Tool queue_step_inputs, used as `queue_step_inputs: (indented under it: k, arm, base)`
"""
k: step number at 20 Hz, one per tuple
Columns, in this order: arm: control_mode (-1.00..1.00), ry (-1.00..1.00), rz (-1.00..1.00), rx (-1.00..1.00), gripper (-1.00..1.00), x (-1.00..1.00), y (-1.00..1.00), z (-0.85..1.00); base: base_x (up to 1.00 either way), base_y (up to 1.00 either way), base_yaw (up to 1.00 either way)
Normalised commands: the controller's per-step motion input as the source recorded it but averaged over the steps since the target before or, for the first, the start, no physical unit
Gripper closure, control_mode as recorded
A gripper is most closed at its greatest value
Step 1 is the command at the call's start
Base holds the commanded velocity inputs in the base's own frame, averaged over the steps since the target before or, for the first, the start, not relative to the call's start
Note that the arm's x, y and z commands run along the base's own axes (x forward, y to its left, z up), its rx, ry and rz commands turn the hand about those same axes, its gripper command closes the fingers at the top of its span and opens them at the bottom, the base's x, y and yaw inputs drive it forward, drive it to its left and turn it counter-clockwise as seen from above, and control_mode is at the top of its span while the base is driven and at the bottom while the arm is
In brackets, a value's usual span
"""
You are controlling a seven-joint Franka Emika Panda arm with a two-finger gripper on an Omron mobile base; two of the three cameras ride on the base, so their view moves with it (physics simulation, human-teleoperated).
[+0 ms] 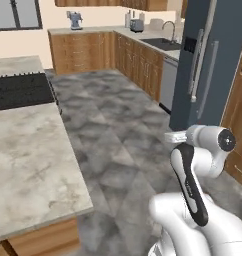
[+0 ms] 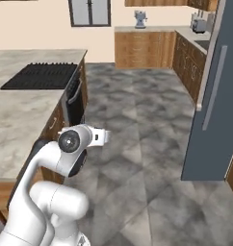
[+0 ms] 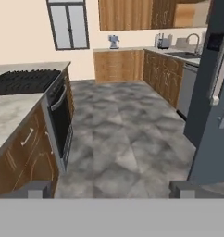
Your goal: Take the cakes from the fridge and place them on the empty tray on the dining counter.
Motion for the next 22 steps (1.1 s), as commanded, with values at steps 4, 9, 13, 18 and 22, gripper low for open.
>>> queue_step_inputs:
  k: [4, 9, 13, 18, 22]
  arm:
    - [1.00, 0.00, 0.00, 0.00, -1.00, 0.00, 0.00, 0.00]
    - [1.00, 0.00, 0.00, 0.00, -1.00, 0.00, 0.00, 0.00]
    - [1.00, 0.00, 0.00, 0.00, -1.00, 0.00, 0.00, 0.00]
    - [1.00, 0.00, 0.00, 0.00, -1.00, 0.00, 0.00, 0.00]
    - [1.00, 0.00, 0.00, 0.00, -1.00, 0.00, 0.00, 0.00]
  base:
    - [1.00, 0.03, 0.01]
    - [1.00, -0.13, 0.00]
    - [1.00, -0.14, 0.00]
    - [1.00, -0.29, -0.09]
    - [1.00, -0.43, -0.24]
